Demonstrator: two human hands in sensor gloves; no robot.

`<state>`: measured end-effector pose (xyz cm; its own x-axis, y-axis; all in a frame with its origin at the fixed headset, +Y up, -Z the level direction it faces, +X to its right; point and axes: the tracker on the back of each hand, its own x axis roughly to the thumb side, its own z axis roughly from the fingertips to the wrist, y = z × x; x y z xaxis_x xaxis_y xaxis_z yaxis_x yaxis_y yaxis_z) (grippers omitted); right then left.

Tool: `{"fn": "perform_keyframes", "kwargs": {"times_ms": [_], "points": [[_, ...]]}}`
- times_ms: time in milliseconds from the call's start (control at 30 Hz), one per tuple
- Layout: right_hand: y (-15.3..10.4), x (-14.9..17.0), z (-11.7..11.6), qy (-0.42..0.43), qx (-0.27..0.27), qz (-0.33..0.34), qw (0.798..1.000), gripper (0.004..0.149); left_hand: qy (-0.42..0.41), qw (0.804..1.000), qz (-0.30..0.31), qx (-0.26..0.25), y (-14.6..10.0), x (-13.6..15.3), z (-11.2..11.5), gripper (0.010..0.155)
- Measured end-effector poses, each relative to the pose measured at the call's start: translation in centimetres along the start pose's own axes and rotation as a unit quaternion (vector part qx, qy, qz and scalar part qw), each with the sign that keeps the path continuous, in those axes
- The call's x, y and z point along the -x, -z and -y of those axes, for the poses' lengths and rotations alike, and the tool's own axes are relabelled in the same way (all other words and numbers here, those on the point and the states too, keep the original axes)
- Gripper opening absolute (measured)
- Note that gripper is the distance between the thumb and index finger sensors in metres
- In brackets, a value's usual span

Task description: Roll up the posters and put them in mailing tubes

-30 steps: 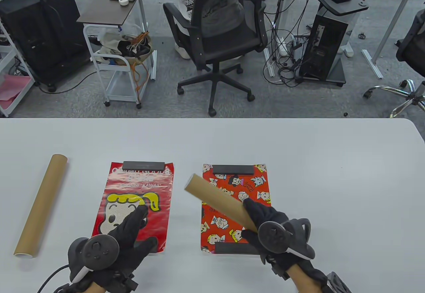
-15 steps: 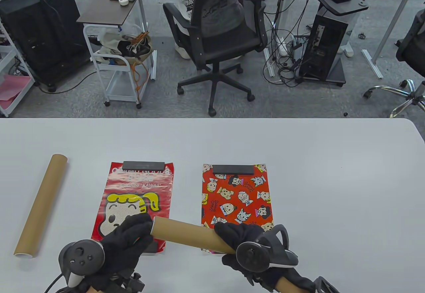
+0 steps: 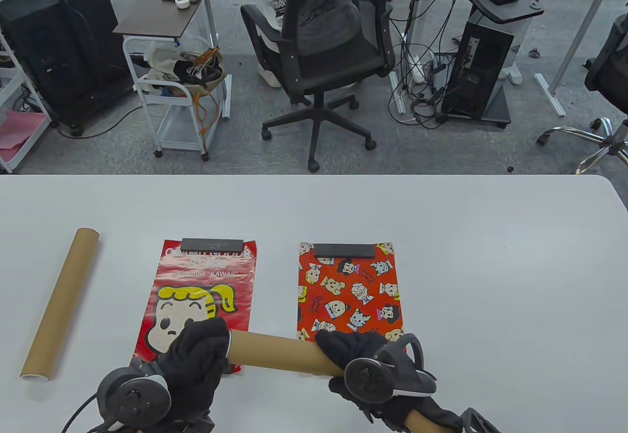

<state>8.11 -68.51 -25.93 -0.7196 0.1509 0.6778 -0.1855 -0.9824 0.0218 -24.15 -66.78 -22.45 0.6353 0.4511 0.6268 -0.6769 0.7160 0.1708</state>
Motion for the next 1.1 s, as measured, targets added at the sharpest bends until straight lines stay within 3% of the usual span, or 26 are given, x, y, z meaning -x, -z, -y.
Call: {"fn": "perform_keyframes", "kwargs": {"times_ms": [133, 300, 400, 433, 533, 600, 667, 800, 1000, 1100], "points": [[-0.3, 0.8, 0.7, -0.004, 0.013, -0.014, 1.000, 0.083, -0.007, 1.000, -0.021, -0.002, 0.1, 0.6, 0.0, 0.044], [-0.6, 2.9, 1.2, -0.026, 0.026, -0.082, 0.996, 0.083, -0.031, 0.998, -0.058, -0.006, 0.6, 1.3, -0.1, 0.044], [-1.1, 5.0, 1.9, -0.042, 0.052, -0.159, 0.985, 0.082, 0.047, 0.992, -0.054, 0.103, 3.3, 0.7, 1.8, 0.044], [-1.3, 5.9, 2.2, -0.043, 0.061, -0.185, 0.980, 0.082, 0.101, 0.981, -0.044, 0.161, 4.6, 0.2, 3.1, 0.044], [-1.9, 7.7, 2.5, -0.036, 0.078, -0.234, 0.968, 0.082, 0.225, 0.942, -0.018, 0.249, 7.7, -0.2, 7.2, 0.043], [-2.8, 9.5, 2.7, -0.026, 0.095, -0.281, 0.955, 0.082, 0.288, 0.906, -0.021, 0.310, 9.9, 0.9, 11.5, 0.043], [-3.5, 10.6, 2.9, -0.025, 0.103, -0.311, 0.945, 0.082, 0.329, 0.875, -0.040, 0.353, 11.0, 2.4, 14.6, 0.043], [-4.4, 12.3, 3.3, -0.021, 0.120, -0.345, 0.931, 0.082, 0.352, 0.839, -0.083, 0.407, 11.2, 4.4, 17.7, 0.042], [-4.7, 13.5, 3.4, -0.006, 0.104, -0.365, 0.925, 0.082, 0.351, 0.828, -0.096, 0.426, 11.3, 4.2, 16.7, 0.051], [-4.6, 13.8, 2.9, -0.009, 0.083, -0.377, 0.922, 0.082, 0.361, 0.850, -0.082, 0.374, 11.5, 3.3, 14.0, 0.059]]}}
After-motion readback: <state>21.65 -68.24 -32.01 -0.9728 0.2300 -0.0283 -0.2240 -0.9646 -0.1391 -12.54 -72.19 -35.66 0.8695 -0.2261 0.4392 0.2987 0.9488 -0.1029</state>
